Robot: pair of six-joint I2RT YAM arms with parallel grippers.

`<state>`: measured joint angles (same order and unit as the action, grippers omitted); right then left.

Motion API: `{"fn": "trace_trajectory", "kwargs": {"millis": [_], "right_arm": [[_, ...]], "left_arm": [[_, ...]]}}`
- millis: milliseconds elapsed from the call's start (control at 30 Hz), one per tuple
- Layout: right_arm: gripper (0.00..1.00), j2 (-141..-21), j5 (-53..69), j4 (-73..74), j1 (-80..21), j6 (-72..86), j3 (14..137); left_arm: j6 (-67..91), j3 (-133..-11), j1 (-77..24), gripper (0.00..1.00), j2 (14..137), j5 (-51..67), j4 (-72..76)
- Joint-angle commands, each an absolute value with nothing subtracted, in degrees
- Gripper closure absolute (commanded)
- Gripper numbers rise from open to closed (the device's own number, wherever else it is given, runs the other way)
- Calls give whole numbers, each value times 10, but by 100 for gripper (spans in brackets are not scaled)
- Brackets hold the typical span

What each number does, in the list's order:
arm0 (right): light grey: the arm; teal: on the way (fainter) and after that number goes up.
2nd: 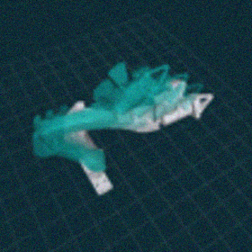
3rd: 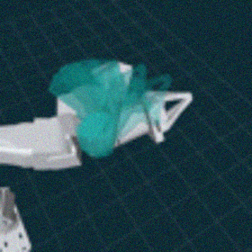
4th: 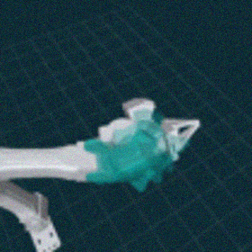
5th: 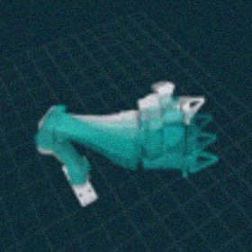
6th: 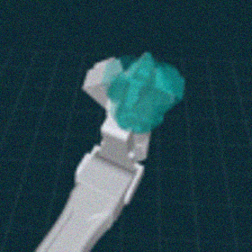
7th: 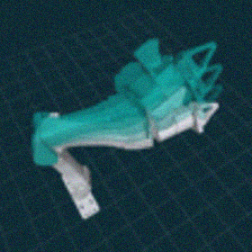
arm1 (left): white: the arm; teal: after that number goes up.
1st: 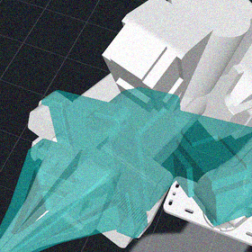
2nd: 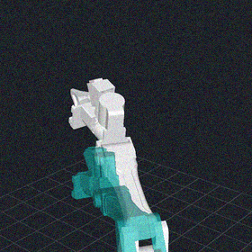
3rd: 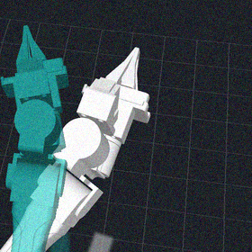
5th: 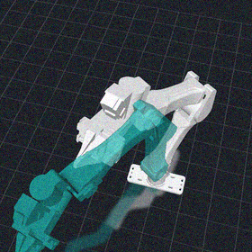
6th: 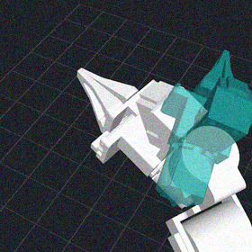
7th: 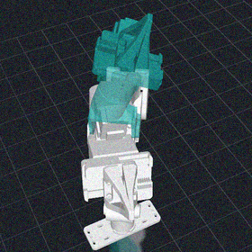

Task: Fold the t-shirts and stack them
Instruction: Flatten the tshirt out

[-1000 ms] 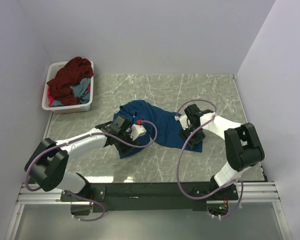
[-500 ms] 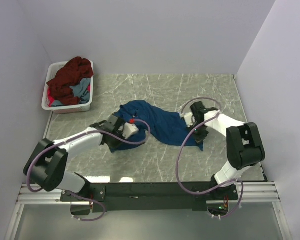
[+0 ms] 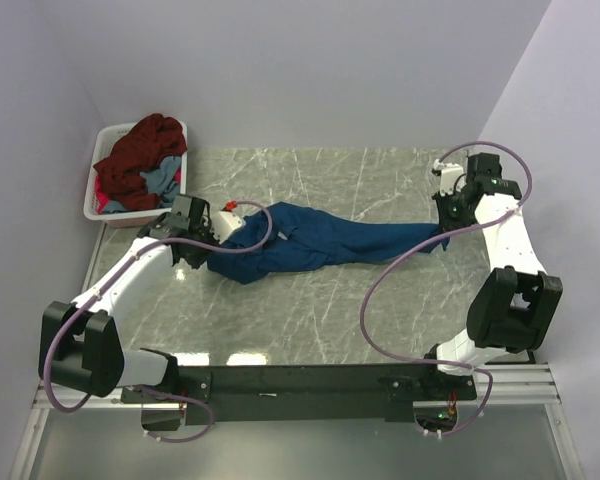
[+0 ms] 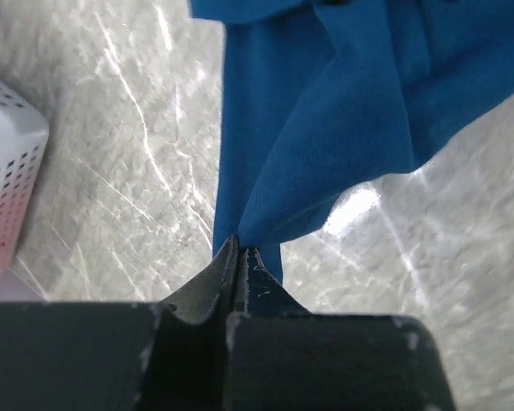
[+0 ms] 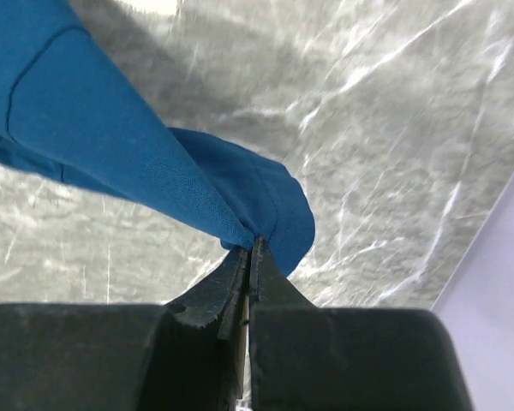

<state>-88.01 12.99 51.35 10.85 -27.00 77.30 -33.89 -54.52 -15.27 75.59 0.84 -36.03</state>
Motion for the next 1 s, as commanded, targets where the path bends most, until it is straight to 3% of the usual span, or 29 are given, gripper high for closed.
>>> {"fn": "trace_trajectory", "kwargs": {"millis": [0, 200, 367, 400, 433, 467, 500, 567, 667, 967], "right_arm": [[100, -867, 133, 544, 123, -293, 757], [100, -875, 85, 502, 151, -311, 709], [100, -920, 55, 487, 172, -289, 735], [100, -931, 55, 496, 172, -287, 750], [100, -936, 70, 507, 171, -280, 760], [88, -940, 82, 519, 163, -277, 773], [80, -940, 97, 531, 158, -273, 794], [60, -930, 145, 553, 145, -263, 809], [42, -904, 177, 564, 91, -240, 831], [48, -947, 272, 509, -179, -136, 914]], "left_arm": [[-407, -510, -148, 100, 735, 2, -388], [-515, -408, -147, 100, 679, -47, -353], [-518, -405, -147, 100, 685, -12, -370], [-513, -409, -147, 97, 689, -5, -371], [-498, -412, -146, 87, 691, 10, -370], [-489, -417, -147, 77, 693, 20, -372], [-481, -431, -145, 57, 695, 32, -383], [-454, -445, -143, 42, 696, 72, -395], [-411, -468, -127, 36, 703, 129, -410], [-289, -497, -21, 35, 762, 222, -422]]}}
